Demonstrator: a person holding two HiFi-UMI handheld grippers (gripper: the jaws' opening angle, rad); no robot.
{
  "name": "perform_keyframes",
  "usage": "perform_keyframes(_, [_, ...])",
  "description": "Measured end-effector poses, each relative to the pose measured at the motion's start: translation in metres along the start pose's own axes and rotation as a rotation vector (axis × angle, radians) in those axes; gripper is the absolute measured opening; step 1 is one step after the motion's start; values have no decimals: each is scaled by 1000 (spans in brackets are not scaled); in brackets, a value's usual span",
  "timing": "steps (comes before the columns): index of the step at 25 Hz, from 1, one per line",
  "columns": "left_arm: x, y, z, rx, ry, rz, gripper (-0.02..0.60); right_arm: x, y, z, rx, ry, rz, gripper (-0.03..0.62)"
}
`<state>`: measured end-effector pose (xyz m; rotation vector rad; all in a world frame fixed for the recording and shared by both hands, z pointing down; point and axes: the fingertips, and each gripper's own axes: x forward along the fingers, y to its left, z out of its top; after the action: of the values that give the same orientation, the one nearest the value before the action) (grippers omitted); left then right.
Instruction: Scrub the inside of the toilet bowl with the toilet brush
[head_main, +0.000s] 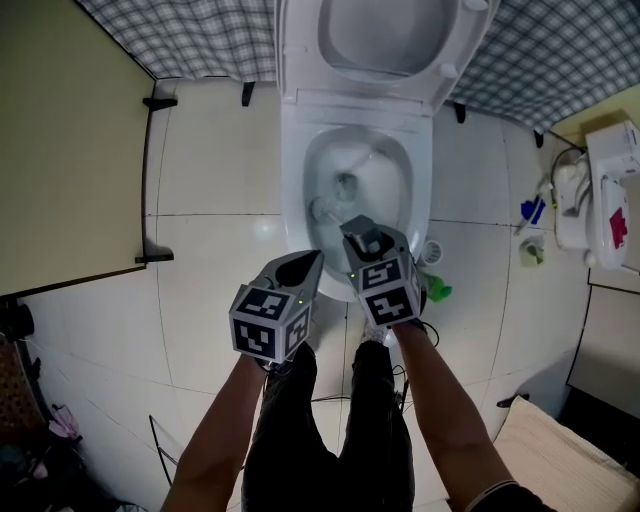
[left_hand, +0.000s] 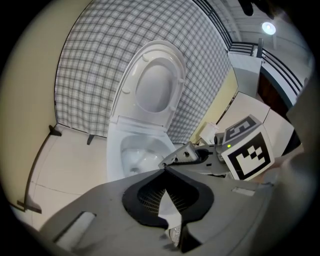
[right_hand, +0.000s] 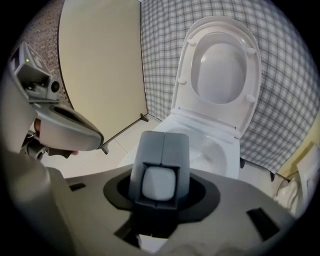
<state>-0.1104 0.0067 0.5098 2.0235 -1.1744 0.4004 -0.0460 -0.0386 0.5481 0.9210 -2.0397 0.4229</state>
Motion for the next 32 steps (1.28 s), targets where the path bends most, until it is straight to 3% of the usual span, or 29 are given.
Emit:
perform_keyframes(16, [15, 9, 2, 12, 22, -21, 6, 30, -47, 36, 26, -46, -70, 190])
perform_keyframes(21, [19, 4, -8, -3, 35, -27, 6, -7, -45, 3, 6, -16, -68, 190])
perform_keyframes(27, [22, -7, -18, -17, 53, -34, 6, -44, -9, -44, -23, 32, 5, 190])
perform_keyframes(32, [23, -7, -18, -17, 55, -30, 6, -35, 4, -47, -86, 47, 9, 190])
